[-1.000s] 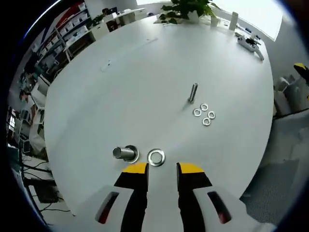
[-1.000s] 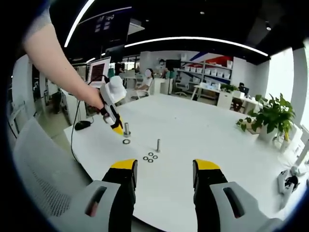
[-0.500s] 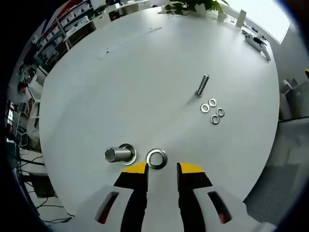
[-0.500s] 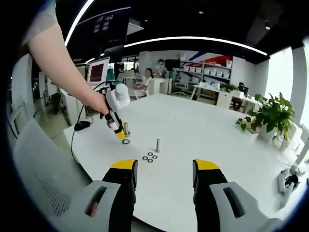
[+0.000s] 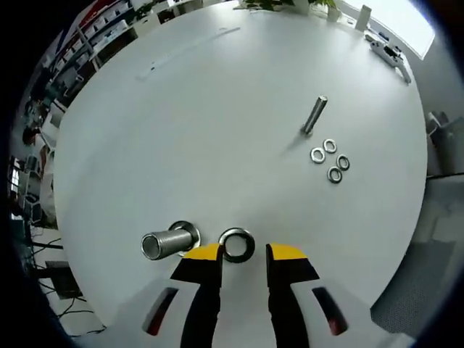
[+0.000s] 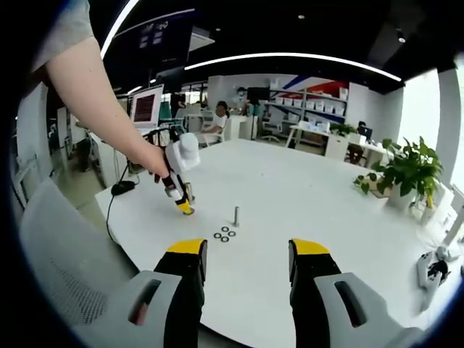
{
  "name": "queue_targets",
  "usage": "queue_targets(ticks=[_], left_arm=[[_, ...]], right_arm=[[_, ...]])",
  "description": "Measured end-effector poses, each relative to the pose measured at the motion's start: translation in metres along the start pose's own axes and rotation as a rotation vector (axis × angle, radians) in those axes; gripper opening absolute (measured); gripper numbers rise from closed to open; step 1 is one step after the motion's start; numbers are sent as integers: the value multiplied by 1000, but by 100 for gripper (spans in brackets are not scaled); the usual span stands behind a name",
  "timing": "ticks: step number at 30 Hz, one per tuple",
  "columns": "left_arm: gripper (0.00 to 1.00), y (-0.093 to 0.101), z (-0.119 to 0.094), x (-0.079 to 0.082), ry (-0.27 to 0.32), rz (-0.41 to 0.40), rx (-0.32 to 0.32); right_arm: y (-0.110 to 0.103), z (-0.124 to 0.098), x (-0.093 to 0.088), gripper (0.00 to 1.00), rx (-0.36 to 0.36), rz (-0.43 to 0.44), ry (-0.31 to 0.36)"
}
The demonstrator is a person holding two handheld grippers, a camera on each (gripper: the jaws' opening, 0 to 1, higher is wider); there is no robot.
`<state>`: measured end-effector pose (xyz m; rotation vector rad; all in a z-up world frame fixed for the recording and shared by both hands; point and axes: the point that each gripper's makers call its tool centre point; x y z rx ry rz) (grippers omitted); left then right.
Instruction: Place the washer onto the threaded stud by aligning its center hole with the stud, sliding it down to the base, and recovering from edge contact or off-axis alignment until the washer reaches the visible bottom stop.
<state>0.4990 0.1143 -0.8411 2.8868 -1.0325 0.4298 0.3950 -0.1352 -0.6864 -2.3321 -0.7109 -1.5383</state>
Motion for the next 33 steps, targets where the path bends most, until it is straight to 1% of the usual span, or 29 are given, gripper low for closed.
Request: queue_targets(ticks=[8,11,15,23,27,28,31,33], left_arm=[[22,-4,7,0,-11,-6,2],[22,-6,9,-1,-25,26,11],[22,-9,11,-2,-29,31,13],[23,-9,15,-1,-26,29,4],[22,-10,17,3,-21,50,3],[20,-9,17,3,-22,47,-3],[20,-8,17,2,-24,29,-13],[21,-8,17,-1,-34,-3,-32]], right_arm=[[0,0,-2,47,-1,1,-6],[0,1,-2,47,2,0,-8],[0,0,-1,47,2,2,-7],[1,1,-2,47,1,1,-10],[1,1,-2,47,-4,1,-12],[1,1,-2,47,-3,2,-12],[2,1,-3,47,-5,3,-14],[2,1,-3,47,-5,3,-14]])
Point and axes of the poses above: the point that each gripper's makers call its tool centre point, and the gripper's own axes: z roughly forward along the fingers, y roughly to its right, x roughly out of its top, and after that the axes turned 2 degrees about z, right-handed
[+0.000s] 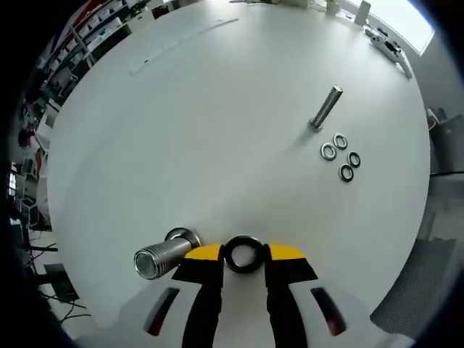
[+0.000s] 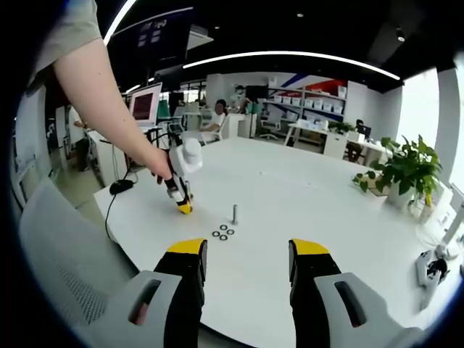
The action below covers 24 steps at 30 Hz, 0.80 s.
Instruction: Place the washer onto the threaded stud by aligning its center hole with the stud, sliding it down to the base, and recovering from edge contact or off-axis alignment until the washer reaches the visible bottom stop.
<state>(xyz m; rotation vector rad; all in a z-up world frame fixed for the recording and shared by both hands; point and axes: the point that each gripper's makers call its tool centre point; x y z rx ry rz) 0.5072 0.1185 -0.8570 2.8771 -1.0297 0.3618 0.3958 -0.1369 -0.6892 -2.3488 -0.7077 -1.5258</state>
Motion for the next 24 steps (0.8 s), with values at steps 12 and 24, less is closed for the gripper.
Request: queue_targets(ticks=[12,24], left_arm=[[22,-1,0,-3,-11,-3,-2],[21,1,1,-3,-20,47,-5]], right_arm=[[0,0,-1,47,-2,-2,-5],[1,0,-2,47,-8,-6,-10]])
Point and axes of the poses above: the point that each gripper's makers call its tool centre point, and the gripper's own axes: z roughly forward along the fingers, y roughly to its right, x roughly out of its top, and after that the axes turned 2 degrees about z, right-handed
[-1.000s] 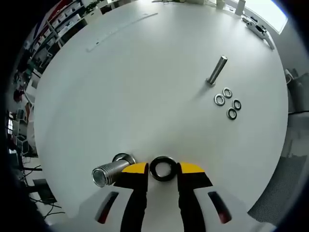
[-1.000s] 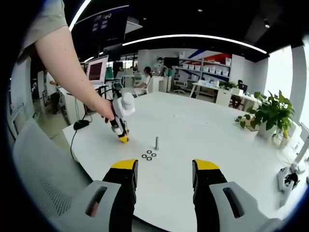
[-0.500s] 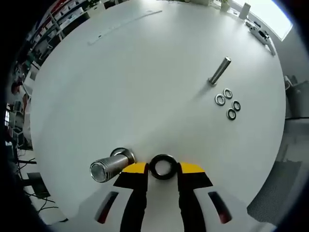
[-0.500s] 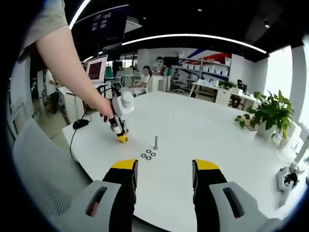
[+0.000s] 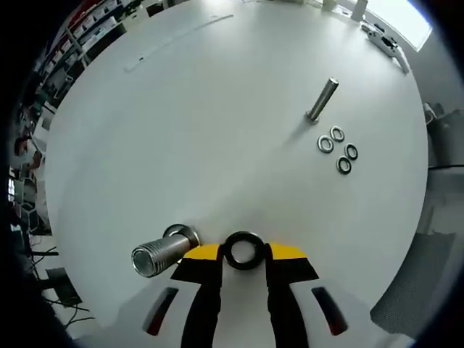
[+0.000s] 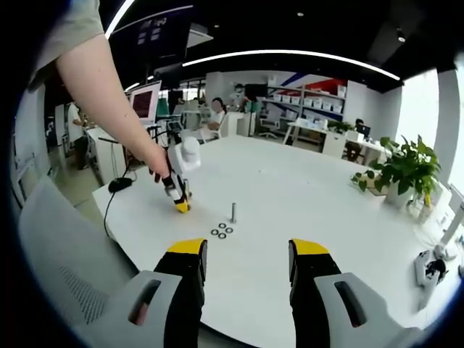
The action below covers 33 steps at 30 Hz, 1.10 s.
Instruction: Place the washer onto the threaded stud by aligning its center hole with the stud, sliding it down to the base, and recovering from edge contact or off-axis alignment until the washer reaches the visible bottom stop.
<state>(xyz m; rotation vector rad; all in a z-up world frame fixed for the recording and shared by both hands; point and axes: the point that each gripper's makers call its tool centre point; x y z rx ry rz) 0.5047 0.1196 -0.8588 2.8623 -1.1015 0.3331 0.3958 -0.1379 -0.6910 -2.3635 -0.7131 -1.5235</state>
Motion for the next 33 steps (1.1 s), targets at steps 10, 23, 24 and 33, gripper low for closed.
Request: queue_targets(ticks=[10,23,24,33], left_arm=[[21,-1,0,0,14,-33,9],[20,1,-1,1,64,-17,1],[20,1,-2,1,67,-22,2],[19,0,-2,0,65,13,19]], right_arm=[[1,0,-1,47,-5,-5,-7],[0,0,-1,47,-8,-5,-10],[0,0,-1,47,-8,-7,-11],[1,0,0,47,-13,-4,-3]])
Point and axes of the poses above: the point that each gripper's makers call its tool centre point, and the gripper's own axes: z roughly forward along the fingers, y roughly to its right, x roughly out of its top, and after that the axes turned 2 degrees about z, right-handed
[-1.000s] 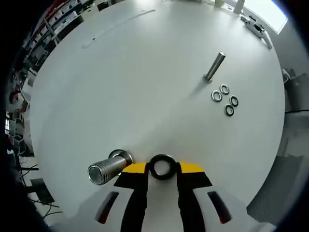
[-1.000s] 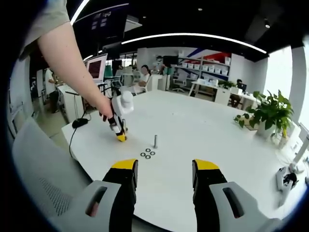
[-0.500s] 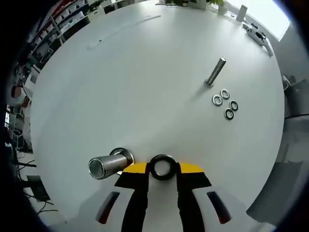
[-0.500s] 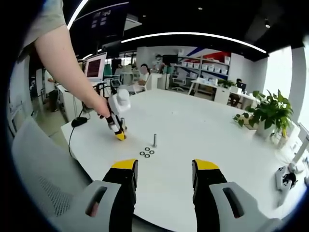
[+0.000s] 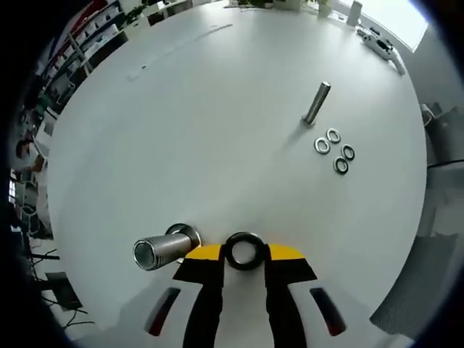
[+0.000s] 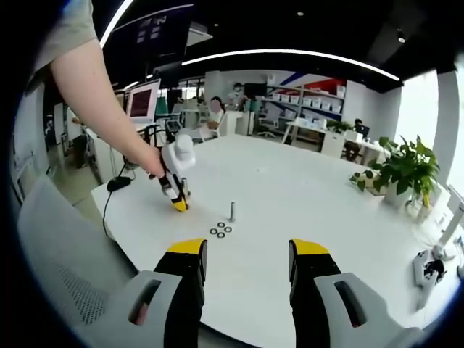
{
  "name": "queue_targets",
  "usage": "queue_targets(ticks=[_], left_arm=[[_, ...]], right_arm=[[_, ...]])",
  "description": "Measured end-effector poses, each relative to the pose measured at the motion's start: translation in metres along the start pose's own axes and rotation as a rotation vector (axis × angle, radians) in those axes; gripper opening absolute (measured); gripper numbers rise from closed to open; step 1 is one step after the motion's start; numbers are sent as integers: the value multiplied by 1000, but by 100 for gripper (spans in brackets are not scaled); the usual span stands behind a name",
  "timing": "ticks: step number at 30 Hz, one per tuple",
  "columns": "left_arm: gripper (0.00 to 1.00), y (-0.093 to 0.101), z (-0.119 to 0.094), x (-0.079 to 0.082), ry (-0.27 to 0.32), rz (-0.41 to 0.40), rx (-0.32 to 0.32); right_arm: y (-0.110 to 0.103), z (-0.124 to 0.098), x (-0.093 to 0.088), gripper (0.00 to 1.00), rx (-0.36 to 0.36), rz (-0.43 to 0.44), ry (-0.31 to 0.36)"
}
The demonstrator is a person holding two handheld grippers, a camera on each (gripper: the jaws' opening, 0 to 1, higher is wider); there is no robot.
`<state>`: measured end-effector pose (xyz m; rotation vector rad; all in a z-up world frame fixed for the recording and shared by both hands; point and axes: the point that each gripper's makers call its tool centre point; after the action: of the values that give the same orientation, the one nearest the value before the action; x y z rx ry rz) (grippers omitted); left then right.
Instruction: Place the washer onto the threaded stud by aligning its center hole with the stud, sliding it down to the base, and recovering from edge contact or off-axis alignment until the washer reaches the visible bottom stop.
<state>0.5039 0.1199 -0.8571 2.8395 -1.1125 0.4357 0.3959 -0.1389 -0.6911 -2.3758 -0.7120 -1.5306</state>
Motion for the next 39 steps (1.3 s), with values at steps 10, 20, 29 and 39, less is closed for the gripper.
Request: queue_targets(ticks=[10,20,29,39], left_arm=[[19,1,-3,1,7,31,8],[19,0,-9,9,41,51,19],[19,-5,-10,10,53,47,26],[18,3,-2,19,72,67,21]], right_arm=[[0,0,1,47,2,2,3],[0,0,1,47,4,2,3],[-1,0,1,47,6,2,3],[0,0,0,47,4,1,1]])
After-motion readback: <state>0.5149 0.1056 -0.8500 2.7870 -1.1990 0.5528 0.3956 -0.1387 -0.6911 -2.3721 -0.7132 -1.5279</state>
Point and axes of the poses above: the point that each gripper's makers call its tool centre point, and the gripper's own axes: z roughly forward along the fingers, y roughly to its right, x roughly out of its top, and after that the axes turned 2 degrees about z, right-handed
